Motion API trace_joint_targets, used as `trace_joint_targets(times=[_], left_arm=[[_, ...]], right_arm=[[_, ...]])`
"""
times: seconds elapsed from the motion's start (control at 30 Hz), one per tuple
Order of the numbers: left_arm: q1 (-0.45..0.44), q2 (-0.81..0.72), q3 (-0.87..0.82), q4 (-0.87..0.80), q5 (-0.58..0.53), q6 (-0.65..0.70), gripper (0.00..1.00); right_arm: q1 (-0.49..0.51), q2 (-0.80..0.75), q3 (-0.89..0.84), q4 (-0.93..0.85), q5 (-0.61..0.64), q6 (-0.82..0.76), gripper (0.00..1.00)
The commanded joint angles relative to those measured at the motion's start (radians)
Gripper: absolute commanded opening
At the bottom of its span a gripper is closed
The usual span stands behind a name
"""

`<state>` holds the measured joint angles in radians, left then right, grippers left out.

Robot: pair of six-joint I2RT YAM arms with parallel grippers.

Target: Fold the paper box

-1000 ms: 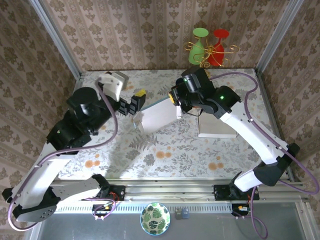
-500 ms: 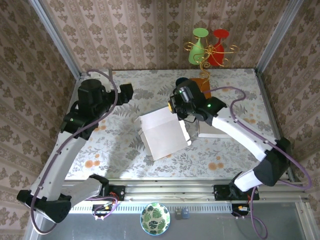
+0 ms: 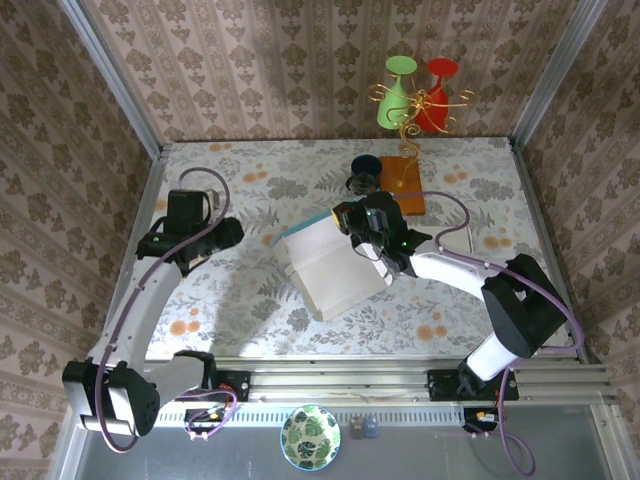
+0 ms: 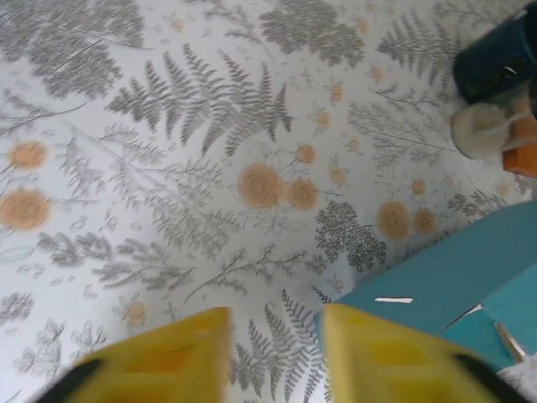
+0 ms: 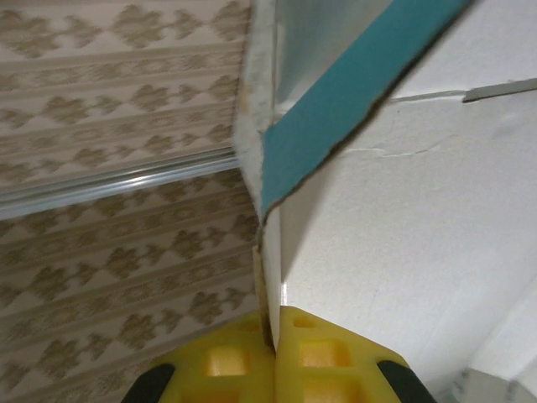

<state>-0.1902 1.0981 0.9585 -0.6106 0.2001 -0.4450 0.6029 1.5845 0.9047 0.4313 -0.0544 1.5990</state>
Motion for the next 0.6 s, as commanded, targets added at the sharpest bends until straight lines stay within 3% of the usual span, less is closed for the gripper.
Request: trace_joint_targets(times=[0.0,0.4,0.57], left_arm=[[-0.011,-0.02,-0.066,0.068,0.052,0.036,0.28],[-0.052,-0.03,-0.24,0.229,-0.01,0.093,0.26],[-0.064,-0.06,-0.308,0.277,-0.005,0.117,0.25]], right_arm=[[0.0,0.027,-0.061,0.252,-0.029,-0.029,0.0],[-0.017,0.114,-0.243,0.477,-0.104,-0.06,0.0],[-0.022,0.127,-0.237,0.436,-0.113,-0.079,0.0]])
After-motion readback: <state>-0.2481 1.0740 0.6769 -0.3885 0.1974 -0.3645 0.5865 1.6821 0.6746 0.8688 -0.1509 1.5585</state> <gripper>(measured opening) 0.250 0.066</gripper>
